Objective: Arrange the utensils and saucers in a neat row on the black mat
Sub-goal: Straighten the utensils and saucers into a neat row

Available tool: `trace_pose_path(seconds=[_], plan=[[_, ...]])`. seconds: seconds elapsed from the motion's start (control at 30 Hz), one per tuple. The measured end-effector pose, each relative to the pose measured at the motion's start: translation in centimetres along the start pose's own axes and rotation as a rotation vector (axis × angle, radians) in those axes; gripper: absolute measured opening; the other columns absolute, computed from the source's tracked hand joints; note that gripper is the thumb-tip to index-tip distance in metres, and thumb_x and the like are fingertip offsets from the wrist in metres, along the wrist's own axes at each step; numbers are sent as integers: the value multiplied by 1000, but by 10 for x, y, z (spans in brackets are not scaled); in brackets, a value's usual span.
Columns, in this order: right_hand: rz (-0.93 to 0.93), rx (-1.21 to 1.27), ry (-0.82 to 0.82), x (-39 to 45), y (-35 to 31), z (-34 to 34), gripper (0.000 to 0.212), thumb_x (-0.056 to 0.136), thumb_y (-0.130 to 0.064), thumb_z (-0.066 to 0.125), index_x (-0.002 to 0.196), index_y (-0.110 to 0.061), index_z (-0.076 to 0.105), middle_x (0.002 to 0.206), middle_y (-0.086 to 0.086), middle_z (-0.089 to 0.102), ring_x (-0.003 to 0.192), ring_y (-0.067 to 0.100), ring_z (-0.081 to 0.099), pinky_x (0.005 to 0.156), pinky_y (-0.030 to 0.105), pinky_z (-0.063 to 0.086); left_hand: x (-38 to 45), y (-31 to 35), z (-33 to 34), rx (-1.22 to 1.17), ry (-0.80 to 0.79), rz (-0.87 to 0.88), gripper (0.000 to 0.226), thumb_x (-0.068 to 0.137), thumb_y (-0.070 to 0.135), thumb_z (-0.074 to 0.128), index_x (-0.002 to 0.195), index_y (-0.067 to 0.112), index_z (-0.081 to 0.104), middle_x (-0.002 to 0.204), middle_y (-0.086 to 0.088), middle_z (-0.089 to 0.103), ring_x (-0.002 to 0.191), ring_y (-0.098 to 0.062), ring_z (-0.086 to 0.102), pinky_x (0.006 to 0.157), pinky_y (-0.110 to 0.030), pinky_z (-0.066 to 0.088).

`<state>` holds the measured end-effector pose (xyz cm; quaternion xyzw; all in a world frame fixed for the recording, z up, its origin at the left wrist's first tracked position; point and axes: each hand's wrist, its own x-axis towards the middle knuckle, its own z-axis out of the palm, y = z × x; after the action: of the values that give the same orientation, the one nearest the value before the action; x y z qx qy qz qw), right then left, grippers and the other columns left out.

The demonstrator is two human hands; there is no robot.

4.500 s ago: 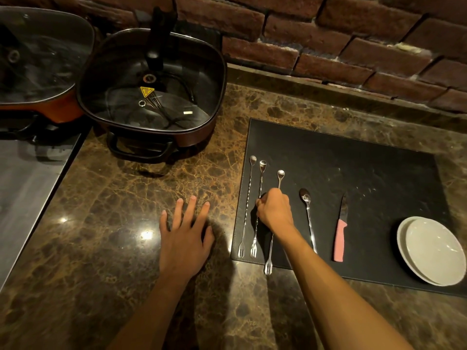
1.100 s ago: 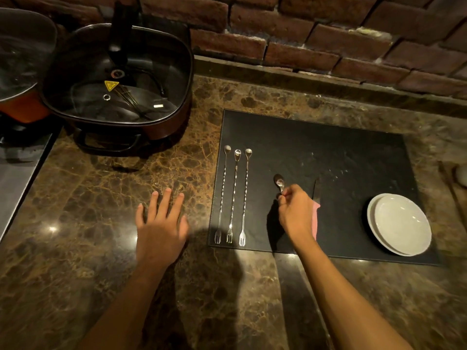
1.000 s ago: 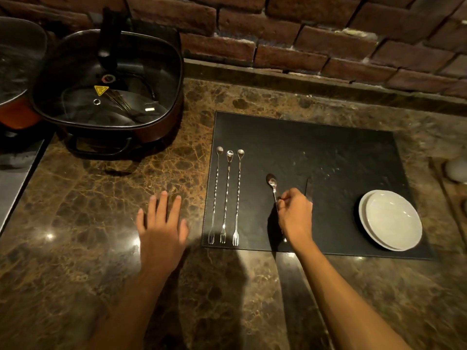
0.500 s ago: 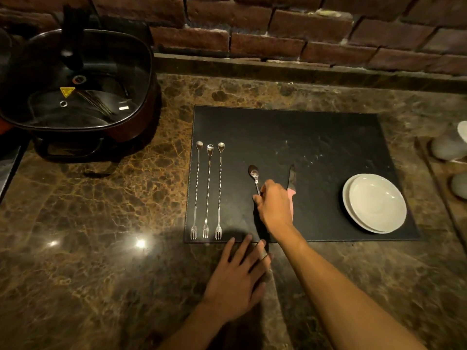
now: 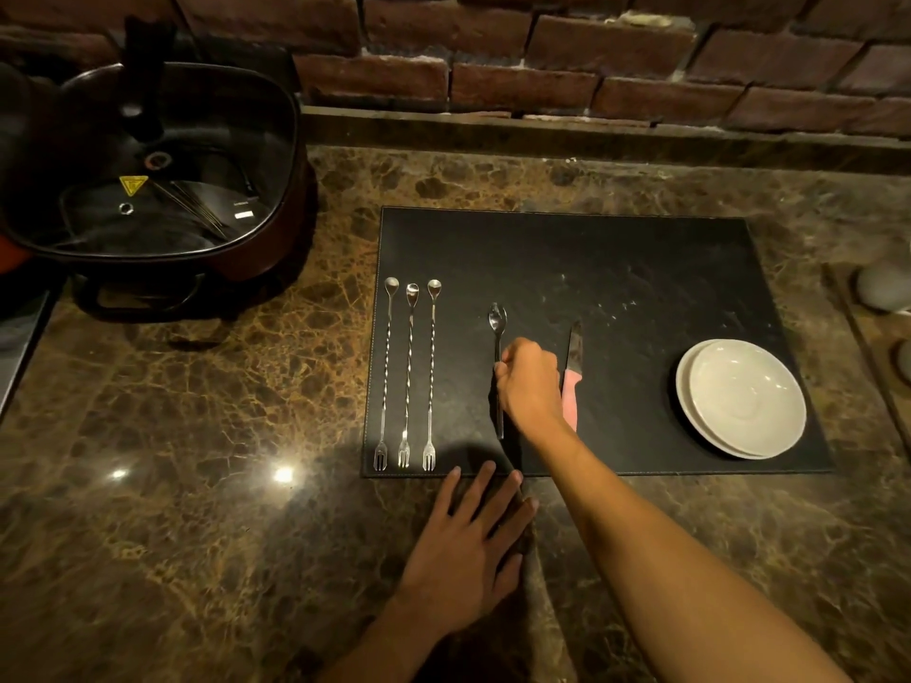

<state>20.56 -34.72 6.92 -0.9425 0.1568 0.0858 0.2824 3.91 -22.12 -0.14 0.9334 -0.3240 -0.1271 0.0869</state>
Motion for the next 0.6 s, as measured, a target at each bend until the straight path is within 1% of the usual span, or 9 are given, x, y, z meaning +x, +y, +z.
trace_pose_path(seconds=[0.1, 0.23, 0.33, 0.5, 0.6], plan=[[-10, 5, 12, 3, 1, 1, 11, 95, -12, 56, 97, -4, 64, 98, 18, 67, 90, 36, 65, 73, 38, 52, 0, 0, 2, 1, 2, 0, 64, 99, 54, 46, 158, 33, 37, 170, -3, 30, 159, -33, 23, 124, -60, 14], [-35, -21, 9, 0, 1, 4, 9, 93, -14, 60, 94, -6, 59, 97, 17, 64, 86, 37, 64, 66, 35, 42, 1, 0, 4, -3, 11, -3, 64, 99, 54, 46, 159, 33, 36, 170, -3, 30, 159, -34, 23, 124, -60, 14], [-52, -47, 17, 1, 0, 5, 6, 93, -11, 58, 93, -5, 59, 97, 19, 64, 86, 40, 64, 64, 37, 40, 0, 0, 3, -5, 8, 1, 64, 99, 55, 46, 158, 33, 37, 169, -3, 31, 159, -33, 24, 123, -60, 15], [-73, -65, 20, 3, -2, 8, 8, 93, -11, 58, 96, -4, 59, 98, 20, 65, 88, 42, 64, 64, 35, 38, 0, 1, -1, 5, -4, -2, 63, 98, 55, 47, 157, 33, 40, 168, -3, 34, 157, -33, 28, 121, -60, 17], [-70, -63, 35, 3, -2, 9, 10, 93, -12, 59, 98, -3, 59, 99, 20, 65, 89, 41, 64, 64, 35, 38, 0, 0, -3, 9, -6, -1, 62, 99, 55, 46, 157, 32, 40, 169, -2, 34, 157, -33, 28, 121, -60, 18]])
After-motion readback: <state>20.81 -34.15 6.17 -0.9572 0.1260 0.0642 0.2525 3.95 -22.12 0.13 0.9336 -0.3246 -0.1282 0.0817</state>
